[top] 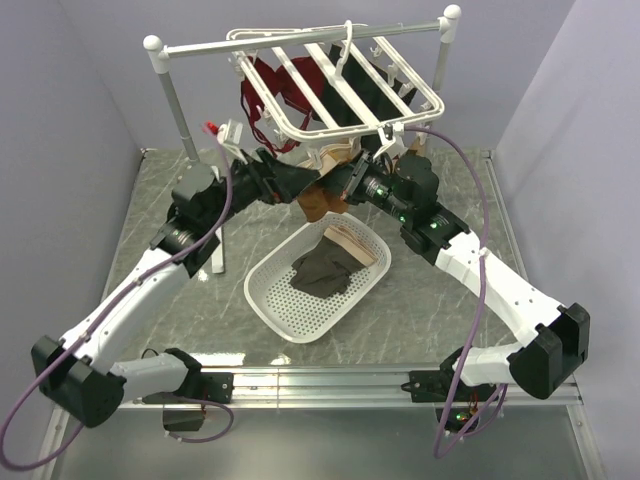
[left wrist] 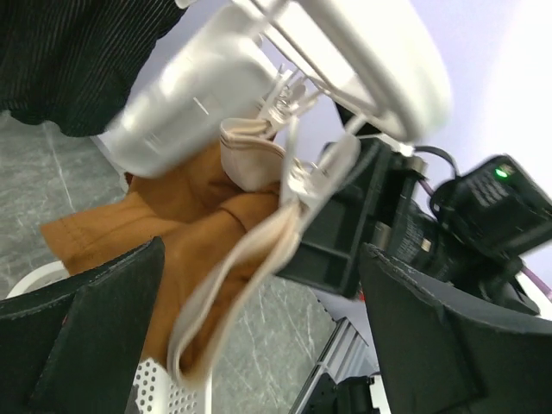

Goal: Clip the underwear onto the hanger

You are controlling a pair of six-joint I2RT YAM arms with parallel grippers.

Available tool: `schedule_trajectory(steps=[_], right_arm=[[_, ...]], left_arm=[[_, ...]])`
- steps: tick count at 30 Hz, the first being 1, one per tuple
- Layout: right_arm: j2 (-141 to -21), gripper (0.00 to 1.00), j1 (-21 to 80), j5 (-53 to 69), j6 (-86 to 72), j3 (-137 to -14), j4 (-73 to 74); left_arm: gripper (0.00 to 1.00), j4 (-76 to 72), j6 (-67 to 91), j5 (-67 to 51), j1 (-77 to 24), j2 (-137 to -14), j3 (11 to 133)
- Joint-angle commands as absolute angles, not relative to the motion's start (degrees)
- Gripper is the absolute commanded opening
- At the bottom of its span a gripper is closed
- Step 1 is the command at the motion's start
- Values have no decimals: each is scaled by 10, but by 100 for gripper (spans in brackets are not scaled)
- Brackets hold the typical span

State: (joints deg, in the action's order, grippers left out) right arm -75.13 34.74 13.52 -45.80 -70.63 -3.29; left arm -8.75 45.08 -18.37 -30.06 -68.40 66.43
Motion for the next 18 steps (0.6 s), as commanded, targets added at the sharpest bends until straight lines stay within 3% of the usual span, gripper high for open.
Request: schedule_trajectory(steps=[1,2,9,18], right_arm=[[-722,0,344,149,-435,-692,-85],[-718,0,343,152,-430,-686,-90],[-662,40,343,129,-360,-630,-76],[-545,66,342,130,-257,-525,-40]], left_arm=[[99,-100,420,-193,-296,-624,637],[99,-93,416,-187,-290,-614,622],[99,-27,412,-230,-233,-532,564],[99,197,305,-241,-194,-541,617]])
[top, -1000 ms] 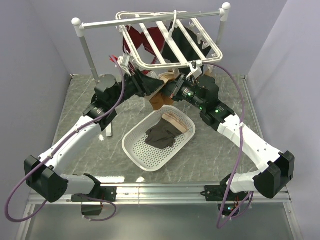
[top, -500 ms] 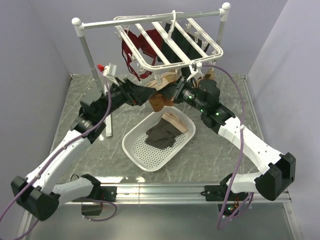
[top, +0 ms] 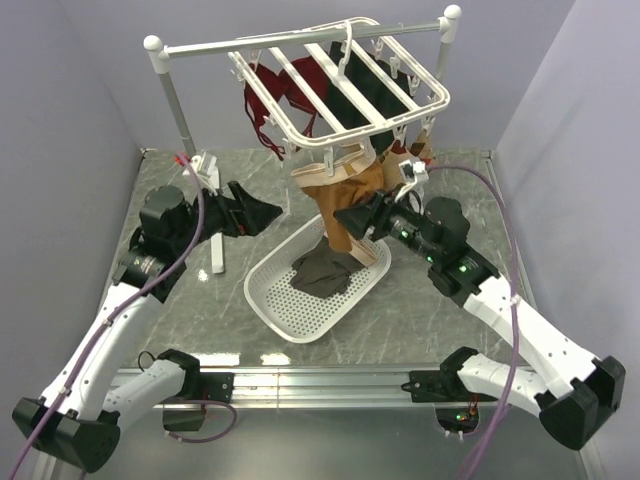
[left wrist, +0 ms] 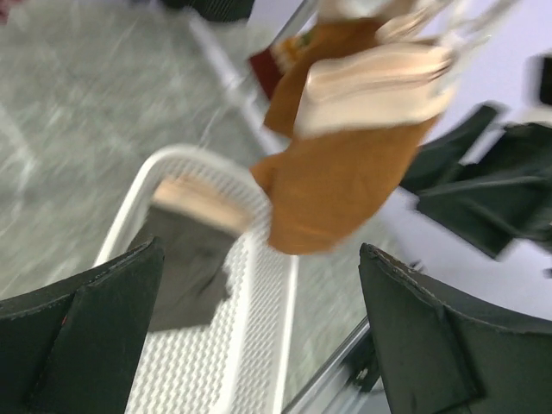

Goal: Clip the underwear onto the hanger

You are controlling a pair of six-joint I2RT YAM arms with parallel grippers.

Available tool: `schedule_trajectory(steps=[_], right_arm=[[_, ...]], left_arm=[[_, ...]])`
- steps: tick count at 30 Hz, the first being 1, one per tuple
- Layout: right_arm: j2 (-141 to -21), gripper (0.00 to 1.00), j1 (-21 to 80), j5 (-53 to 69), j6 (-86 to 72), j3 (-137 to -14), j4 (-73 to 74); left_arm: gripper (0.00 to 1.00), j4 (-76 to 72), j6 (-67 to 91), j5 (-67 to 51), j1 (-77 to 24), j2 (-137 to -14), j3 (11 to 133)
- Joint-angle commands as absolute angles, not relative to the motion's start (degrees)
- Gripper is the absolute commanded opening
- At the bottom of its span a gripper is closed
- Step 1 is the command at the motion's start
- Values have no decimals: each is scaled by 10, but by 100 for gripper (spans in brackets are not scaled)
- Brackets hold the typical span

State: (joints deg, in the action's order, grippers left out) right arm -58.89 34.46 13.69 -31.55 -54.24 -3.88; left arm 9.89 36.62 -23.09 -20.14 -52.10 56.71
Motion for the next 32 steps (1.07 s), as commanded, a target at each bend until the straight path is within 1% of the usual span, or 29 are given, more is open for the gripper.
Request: schedule_trajectory(steps=[1,5,10,12,16,17,19,25,27,32], right_arm=[[-534,68,341,131,-235,-517,-33],[-463,71,340,125,-181,-479,-4],[-401,74,326,110,-120,-464,82],[-375,75,300,104,-106,-457,107],[-337,77,251,84,-93,-440,173],[-320,80,245,83,-90,-437,181],[-305,80,227,74,-85,-425,198],[-264,81,171,85,-99,-403,207],[-257,84,164,88,-105,-400,205],[-246,85,149,92,-112,-397,205]], left_arm=[[99,237,285,-240,-192,-550,640],[99,293,224,-272,-162,-577,665],[99,367,154,-238,-142,-605,700],[99,385,133,-223,-140,-620,707],[99,365,85,-136,-140,-618,689],[99,352,77,-124,-140,-614,685],[99,336,67,-96,-139,-607,669],[99,312,69,-83,-140,-588,640],[99,314,69,-84,-140,-585,635],[100,326,87,-90,-133,-576,631]])
